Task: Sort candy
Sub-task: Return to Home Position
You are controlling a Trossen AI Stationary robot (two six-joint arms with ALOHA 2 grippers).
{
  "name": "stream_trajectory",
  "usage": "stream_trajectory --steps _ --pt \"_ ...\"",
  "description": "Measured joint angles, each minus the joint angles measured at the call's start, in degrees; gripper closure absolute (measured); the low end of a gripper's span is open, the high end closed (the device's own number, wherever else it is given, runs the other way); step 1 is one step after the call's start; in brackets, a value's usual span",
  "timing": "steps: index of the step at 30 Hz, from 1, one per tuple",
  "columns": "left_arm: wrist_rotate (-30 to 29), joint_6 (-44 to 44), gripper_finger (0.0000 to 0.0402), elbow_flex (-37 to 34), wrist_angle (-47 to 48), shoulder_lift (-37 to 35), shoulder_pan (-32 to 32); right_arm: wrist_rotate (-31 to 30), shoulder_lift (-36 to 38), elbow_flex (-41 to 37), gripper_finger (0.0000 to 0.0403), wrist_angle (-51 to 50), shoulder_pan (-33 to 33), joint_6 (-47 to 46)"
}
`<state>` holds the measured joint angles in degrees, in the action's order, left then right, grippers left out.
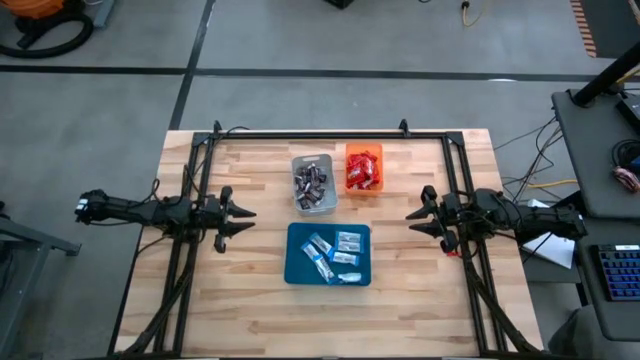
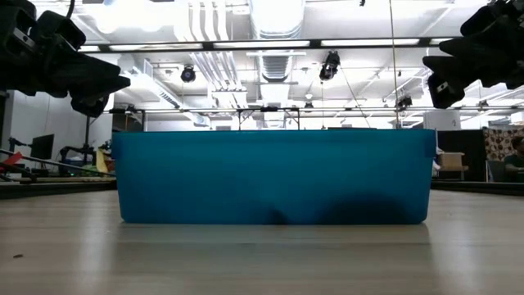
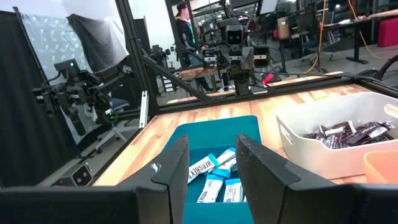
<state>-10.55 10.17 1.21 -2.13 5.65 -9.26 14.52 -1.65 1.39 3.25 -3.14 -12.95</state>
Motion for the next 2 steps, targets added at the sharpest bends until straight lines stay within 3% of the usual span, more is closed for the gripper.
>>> stream_trajectory --steps 2 --pt "0.0 0.0 0.0287 0.0 0.0 0.0 0.0 0.0 0.0 0.0 0.028 0.0 0.0 -0.1"
